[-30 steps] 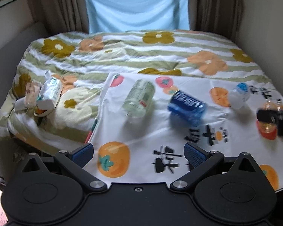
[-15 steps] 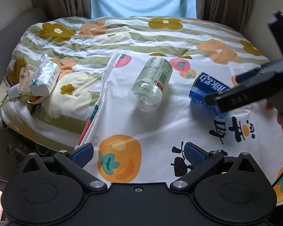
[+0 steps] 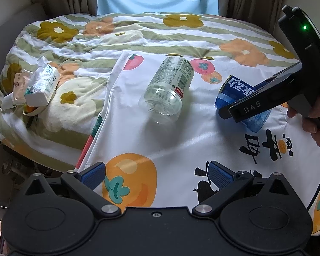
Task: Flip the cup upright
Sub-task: 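Close the right gripper on the blue cup's body, then lift the blue cup with the right gripper and pass it to the left gripper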
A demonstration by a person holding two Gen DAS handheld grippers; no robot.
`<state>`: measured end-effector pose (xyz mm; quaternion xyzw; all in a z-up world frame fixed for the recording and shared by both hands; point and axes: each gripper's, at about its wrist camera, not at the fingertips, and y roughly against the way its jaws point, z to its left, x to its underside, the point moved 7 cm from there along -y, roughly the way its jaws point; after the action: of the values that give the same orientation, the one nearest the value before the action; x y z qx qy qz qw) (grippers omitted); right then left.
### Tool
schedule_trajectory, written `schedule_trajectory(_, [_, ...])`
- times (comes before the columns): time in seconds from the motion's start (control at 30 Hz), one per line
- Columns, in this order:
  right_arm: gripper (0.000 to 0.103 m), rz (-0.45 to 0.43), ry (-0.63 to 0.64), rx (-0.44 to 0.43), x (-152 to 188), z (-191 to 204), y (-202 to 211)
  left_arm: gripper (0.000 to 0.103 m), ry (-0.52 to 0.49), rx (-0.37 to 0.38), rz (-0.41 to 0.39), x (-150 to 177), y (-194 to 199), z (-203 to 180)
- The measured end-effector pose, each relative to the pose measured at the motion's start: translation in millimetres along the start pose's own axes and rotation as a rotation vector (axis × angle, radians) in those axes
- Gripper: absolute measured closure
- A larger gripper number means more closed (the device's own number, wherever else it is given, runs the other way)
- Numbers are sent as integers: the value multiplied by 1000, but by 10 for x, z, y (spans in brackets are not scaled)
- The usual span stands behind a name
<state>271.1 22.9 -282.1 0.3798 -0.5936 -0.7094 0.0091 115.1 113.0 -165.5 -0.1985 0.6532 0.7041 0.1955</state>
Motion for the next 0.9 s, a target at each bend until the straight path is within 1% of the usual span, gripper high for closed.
schedule_trajectory(0.13, [18, -10, -19, 5, 15, -22, 27, 0, -6, 2, -4, -7, 14, -8])
schedule_trajectory(0.23, [19, -24, -47, 9, 34, -46, 122, 0, -16, 8, -7, -15, 24, -17])
schedule_trajectory(0.47, [21, -39, -163, 19, 185, -176, 427, 0, -42, 27, -25, -32, 119, -98])
schedule_trajectory(0.73, [22, -21, -321, 38, 634, -366, 856, 0, -87, 63, -38, -23, 221, -284])
schedule_trajectory(0.9, [22, 63, -442, 38, 1044, -497, 1061, 0, -132, 99, -46, -18, 266, -469])
